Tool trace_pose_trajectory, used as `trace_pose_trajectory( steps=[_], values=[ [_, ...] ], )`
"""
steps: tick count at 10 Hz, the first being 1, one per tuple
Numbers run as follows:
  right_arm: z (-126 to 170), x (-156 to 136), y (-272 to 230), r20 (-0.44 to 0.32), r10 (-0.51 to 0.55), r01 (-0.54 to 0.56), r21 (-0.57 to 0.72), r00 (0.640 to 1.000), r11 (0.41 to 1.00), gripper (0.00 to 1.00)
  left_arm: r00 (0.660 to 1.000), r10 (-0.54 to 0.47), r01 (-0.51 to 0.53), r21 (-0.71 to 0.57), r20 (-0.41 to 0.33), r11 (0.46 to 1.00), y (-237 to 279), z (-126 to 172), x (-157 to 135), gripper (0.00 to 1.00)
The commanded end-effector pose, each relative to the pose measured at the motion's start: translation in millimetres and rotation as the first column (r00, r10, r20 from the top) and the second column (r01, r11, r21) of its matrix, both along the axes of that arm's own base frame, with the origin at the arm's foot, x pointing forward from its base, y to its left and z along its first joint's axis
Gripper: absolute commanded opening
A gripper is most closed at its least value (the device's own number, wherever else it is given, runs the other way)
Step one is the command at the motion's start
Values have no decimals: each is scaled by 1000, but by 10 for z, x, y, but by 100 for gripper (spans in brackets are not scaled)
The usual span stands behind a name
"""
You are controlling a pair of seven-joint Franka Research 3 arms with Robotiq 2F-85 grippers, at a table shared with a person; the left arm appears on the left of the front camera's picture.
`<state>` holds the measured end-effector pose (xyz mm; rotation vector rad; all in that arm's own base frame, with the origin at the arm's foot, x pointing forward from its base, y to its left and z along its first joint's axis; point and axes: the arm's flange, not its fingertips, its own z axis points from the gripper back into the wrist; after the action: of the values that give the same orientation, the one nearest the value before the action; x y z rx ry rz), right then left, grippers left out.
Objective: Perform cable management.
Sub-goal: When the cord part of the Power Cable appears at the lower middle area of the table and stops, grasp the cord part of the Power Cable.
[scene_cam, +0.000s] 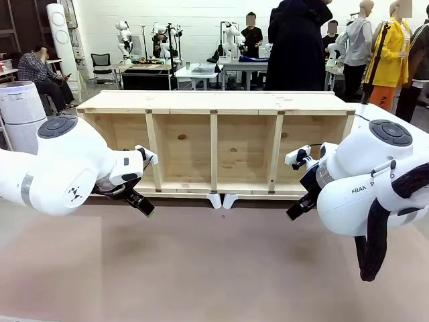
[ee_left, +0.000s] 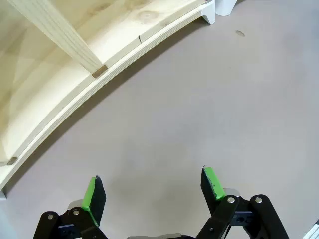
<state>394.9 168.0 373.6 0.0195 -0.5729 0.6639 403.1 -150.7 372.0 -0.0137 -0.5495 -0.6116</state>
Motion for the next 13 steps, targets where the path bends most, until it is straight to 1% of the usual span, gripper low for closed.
trace_pose_trajectory(
  steps=[1,8,9,10,11,13],
  values=[
    [0,0,0,0,0,0,0,1000,1000,100,1000,0,0,0,0,1000,-1,-1,-1,100],
    [0,-1,1,0,1,-1,-1,1000,1000,100,1000,-4,4,3,1,1000,-19,0,-7,100],
    [152,-117,-63,45,-4,4,-3,999,1000,100,1000,2,-2,-1,14,1000,117,98,-135,100],
    [334,-295,-177,81,-13,12,12,997,1000,100,999,21,-21,0,46,1000,246,238,-340,100],
    [474,-460,-285,113,-29,26,24,993,999,100,997,39,-39,-3,62,999,340,343,-532,100],
    [681,-780,-516,154,-56,51,37,986,998,100,992,74,-75,5,100,997,496,489,-880,100]
  ],
)
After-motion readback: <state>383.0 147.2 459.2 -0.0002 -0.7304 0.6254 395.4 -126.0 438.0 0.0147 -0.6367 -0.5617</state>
